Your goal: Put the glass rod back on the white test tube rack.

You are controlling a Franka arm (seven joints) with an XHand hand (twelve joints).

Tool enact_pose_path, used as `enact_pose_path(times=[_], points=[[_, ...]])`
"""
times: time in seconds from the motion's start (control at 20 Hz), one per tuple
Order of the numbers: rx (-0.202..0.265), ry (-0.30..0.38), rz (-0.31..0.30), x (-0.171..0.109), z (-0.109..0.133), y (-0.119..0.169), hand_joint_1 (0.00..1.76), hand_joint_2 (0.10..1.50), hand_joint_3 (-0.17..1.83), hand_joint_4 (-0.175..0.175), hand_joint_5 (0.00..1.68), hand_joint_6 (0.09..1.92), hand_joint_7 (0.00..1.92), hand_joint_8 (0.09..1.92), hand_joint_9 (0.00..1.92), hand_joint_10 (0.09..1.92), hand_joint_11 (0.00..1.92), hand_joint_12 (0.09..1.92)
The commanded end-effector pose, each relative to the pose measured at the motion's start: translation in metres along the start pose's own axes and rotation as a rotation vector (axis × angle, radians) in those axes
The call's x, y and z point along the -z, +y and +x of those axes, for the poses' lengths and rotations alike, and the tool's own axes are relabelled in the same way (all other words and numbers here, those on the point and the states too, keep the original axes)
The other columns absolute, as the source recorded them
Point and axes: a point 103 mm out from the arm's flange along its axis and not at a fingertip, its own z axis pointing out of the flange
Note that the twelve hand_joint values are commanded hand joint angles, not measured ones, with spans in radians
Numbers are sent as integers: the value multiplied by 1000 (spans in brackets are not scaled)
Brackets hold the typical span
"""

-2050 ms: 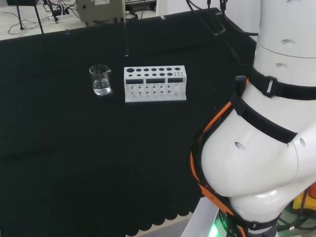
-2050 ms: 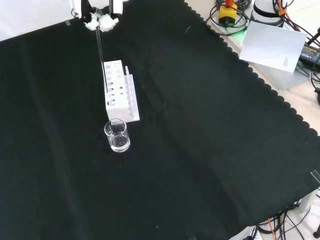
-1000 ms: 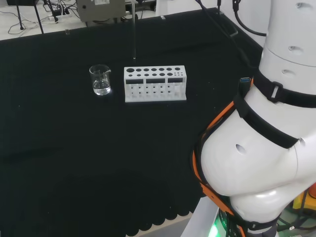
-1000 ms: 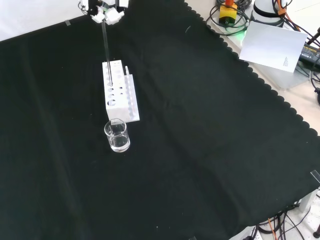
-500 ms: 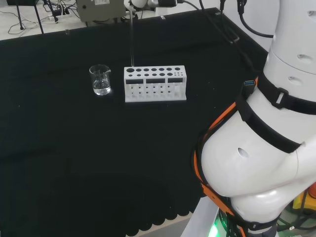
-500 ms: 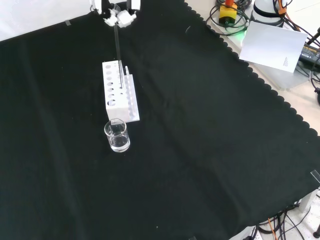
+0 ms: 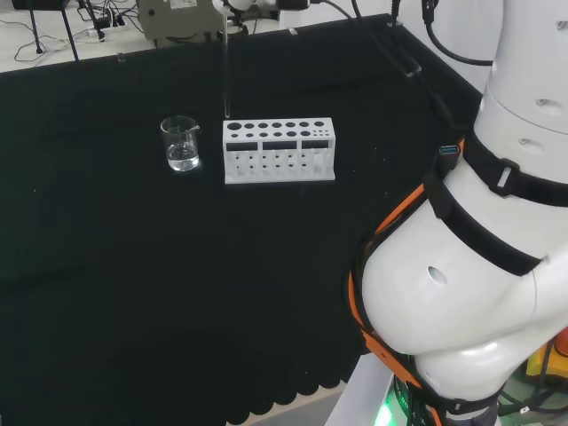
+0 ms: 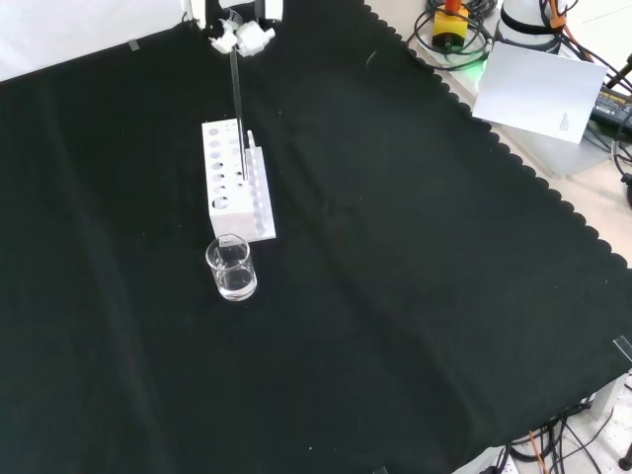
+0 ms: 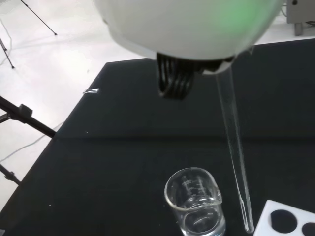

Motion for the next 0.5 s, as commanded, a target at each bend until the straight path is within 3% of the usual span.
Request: enact_pose_path(times=[0.05, 0.2, 0.5], points=[[19, 58, 1, -26, -19, -3, 1336, 410, 1110, -175, 1225, 815, 1406, 883, 1776, 662, 1379, 1007], [52, 59, 26, -29, -8, 9, 1336, 410, 1109, -175, 1225, 815, 1406, 883, 1776, 662, 1379, 1007], [22, 49, 17, -31, -13, 11, 1336, 410, 1109, -175, 1225, 815, 1406, 883, 1776, 662, 1379, 1007]])
